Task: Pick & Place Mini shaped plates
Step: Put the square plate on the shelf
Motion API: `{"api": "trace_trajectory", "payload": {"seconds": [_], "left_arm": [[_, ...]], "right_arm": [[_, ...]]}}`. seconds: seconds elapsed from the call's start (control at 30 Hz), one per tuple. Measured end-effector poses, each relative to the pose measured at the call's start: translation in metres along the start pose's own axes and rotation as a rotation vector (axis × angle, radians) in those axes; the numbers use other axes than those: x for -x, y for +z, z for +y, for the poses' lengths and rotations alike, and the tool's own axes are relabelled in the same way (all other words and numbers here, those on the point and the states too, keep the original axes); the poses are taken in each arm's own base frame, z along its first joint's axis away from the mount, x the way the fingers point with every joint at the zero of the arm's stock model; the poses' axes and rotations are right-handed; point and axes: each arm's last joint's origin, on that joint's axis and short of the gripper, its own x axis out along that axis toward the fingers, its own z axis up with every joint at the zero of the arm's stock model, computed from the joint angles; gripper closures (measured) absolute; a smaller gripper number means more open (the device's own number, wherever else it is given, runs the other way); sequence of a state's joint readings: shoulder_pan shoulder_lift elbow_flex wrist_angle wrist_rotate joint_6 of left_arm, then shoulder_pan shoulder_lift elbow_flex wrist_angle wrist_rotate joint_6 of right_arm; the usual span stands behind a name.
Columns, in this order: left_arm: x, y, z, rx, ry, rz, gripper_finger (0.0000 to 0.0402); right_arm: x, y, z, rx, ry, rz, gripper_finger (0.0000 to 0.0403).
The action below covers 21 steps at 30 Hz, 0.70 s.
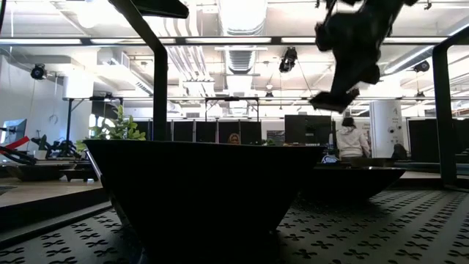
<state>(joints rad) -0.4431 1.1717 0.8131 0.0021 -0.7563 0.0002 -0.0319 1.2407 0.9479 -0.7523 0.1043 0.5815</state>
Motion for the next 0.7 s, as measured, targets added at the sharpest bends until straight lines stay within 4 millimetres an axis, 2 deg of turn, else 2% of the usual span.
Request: {"api": "trace_trajectory", "payload": {"seconds": [0.27, 0.53, 0.7], "left_arm": [[0.0, 0.0, 0.0, 0.0, 0.0, 0.0, 0.0351], [0.0, 0.0, 0.0, 0.0, 0.0, 0.0, 0.0351], [0.0, 0.0, 0.0, 0.002, 0.0, 0.0, 0.0351]], "right_arm": [[0.007, -0.012, 0.063, 0.15, 0.117, 0.036, 0.0395], [-0.004, -0.038, 0.127, 0.34, 0.135, 0.159, 0.0395], [-0.015, -0.055, 0.161, 0.397, 0.171, 0.234, 0.0395]]}}
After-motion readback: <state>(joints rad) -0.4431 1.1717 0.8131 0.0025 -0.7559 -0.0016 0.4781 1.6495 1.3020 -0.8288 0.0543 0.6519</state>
